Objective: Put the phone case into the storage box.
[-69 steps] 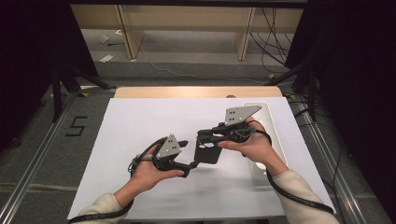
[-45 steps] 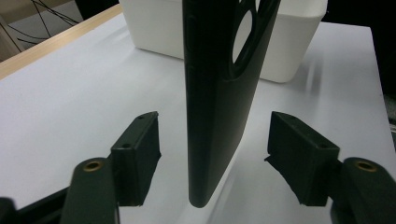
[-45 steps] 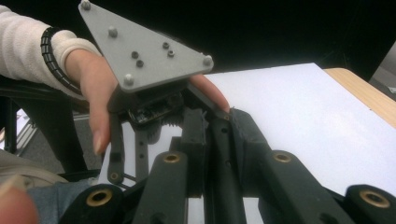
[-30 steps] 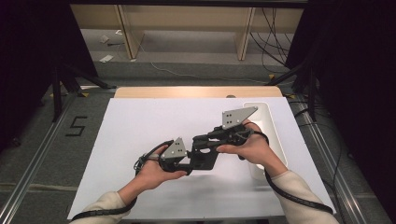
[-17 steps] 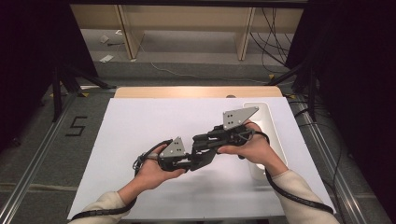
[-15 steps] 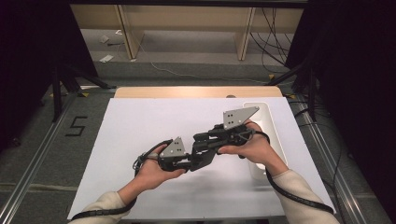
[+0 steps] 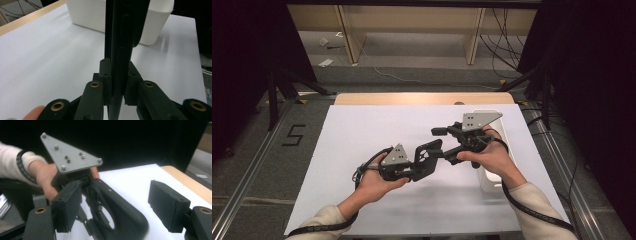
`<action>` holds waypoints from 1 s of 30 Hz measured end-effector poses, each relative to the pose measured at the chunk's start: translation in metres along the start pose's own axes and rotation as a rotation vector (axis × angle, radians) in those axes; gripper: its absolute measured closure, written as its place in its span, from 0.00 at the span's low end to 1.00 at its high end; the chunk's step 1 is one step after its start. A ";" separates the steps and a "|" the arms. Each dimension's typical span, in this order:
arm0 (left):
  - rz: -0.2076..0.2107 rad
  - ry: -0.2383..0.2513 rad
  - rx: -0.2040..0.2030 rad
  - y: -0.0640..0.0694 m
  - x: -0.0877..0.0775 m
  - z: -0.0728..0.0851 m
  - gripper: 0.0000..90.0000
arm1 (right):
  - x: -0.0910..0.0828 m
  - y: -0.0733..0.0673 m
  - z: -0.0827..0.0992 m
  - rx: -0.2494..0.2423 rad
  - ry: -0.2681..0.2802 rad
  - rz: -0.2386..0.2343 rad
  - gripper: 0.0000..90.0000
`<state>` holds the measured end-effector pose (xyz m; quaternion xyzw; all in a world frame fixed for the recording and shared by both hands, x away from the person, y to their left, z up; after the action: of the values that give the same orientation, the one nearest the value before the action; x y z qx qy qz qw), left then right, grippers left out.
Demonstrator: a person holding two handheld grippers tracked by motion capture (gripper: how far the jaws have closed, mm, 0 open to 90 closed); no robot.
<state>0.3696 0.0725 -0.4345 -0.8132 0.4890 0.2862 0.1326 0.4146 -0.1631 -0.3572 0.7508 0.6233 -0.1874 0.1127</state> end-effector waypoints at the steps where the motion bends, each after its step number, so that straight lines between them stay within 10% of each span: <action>1: -0.007 0.001 -0.005 -0.001 0.000 0.000 0.88 | -0.002 0.001 0.001 0.013 0.011 0.014 0.26; 14: -0.095 0.020 -0.119 -0.005 -0.003 -0.001 0.88 | -0.005 -0.002 0.025 0.100 0.018 0.209 0.00; 30: -0.122 0.011 -0.151 -0.001 0.003 -0.007 0.88 | 0.003 -0.010 0.025 0.094 0.032 0.254 0.00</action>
<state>0.3736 0.0670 -0.4306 -0.8507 0.4164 0.3092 0.0857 0.4017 -0.1689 -0.3808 0.8309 0.5157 -0.1885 0.0902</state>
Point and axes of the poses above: each handheld gripper's, and its own axes: x roughly forward along the jaws, z roughly out of its underside, y roughly to its right, the point moved 1 cm from there along x, roughly forward along the jaws, and after that the axes turned 8 degrees about -y, right-handed, at the moved point
